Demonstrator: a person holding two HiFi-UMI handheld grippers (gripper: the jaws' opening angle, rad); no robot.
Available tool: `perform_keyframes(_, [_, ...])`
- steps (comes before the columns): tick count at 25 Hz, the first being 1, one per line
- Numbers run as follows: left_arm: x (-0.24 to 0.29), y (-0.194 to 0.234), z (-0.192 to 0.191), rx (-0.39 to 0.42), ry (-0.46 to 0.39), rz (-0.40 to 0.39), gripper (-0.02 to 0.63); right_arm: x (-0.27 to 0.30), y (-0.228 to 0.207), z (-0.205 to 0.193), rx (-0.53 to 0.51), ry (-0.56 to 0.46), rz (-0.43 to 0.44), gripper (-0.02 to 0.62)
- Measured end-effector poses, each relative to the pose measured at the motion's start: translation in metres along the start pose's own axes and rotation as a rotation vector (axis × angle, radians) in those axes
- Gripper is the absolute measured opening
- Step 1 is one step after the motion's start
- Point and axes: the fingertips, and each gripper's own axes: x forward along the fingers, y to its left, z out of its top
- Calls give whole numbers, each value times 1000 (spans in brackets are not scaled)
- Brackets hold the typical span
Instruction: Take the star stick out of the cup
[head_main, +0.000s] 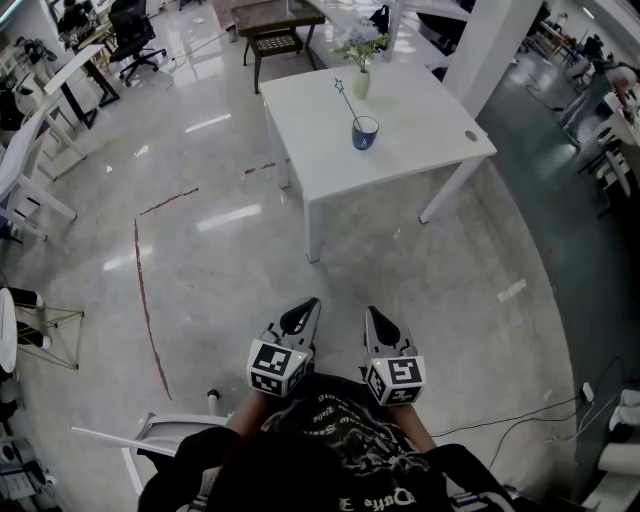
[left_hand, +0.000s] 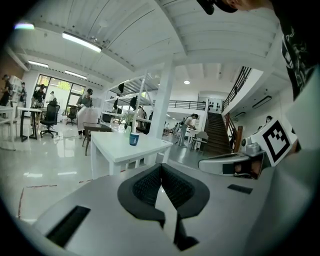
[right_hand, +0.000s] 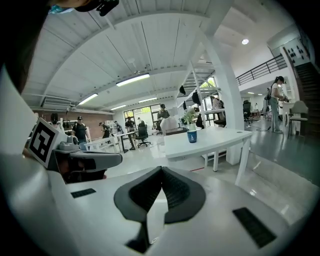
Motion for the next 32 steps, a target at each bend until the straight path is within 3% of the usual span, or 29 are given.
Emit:
perform_keyframes(9, [46,109,36,3,22,16,20,112,11,53,14,-37,-5,8])
perform_keyframes(17, [83,176,63,32,41,-52,20,186,10,87,42,-71,-60,8])
perform_keyframes(26, [116,213,70,-18,36,-46,20,225,-5,91,47,-22,-73,8])
perform_keyframes(32, [178,231,90,-29,34,-31,20,273,-46,117,41,-24,-43,8])
